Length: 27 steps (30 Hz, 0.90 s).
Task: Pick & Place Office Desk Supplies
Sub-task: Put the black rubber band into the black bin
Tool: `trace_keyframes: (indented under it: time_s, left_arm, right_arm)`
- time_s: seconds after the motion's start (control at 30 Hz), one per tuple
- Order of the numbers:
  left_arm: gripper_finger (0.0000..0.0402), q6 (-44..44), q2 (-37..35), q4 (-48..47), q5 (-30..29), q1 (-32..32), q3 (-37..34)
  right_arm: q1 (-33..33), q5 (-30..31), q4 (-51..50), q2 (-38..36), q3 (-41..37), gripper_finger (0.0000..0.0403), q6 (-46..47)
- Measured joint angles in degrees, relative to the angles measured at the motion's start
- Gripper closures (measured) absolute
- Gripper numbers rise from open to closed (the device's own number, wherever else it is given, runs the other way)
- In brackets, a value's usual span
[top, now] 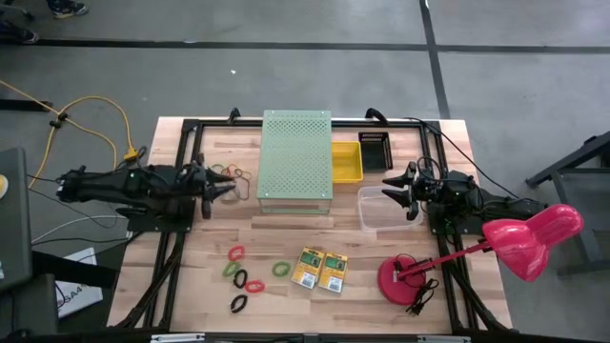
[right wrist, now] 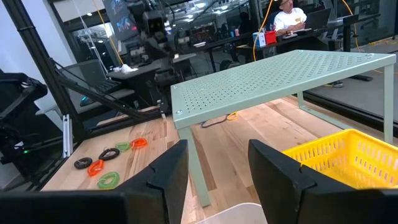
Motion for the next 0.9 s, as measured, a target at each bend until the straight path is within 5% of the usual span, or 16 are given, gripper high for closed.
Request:
trace_keyframes:
  time_s: [0.3, 0.57, 0.9]
  left_arm:
    - [0.0300, -8.8, 14.0, -16.4, -9.5, 0.0, 14.1]
    - [0.0300, -26.4, 25.7, -31.0, -9.4, 0.0, 21.6]
    - [0.0300, -42.6, 29.1, -45.5, -4.5, 0.9, 22.3]
  right_arm:
    - [0.0, 0.0, 0.0, 0.0, 0.0, 0.0247, 0.0]
    - [0.0, 0.0, 0.0, 0.0, 0.0, 0.0247, 0.0]
    - [0.0, 0.0, 0.0, 0.0, 0.0, 0.0247, 0.0]
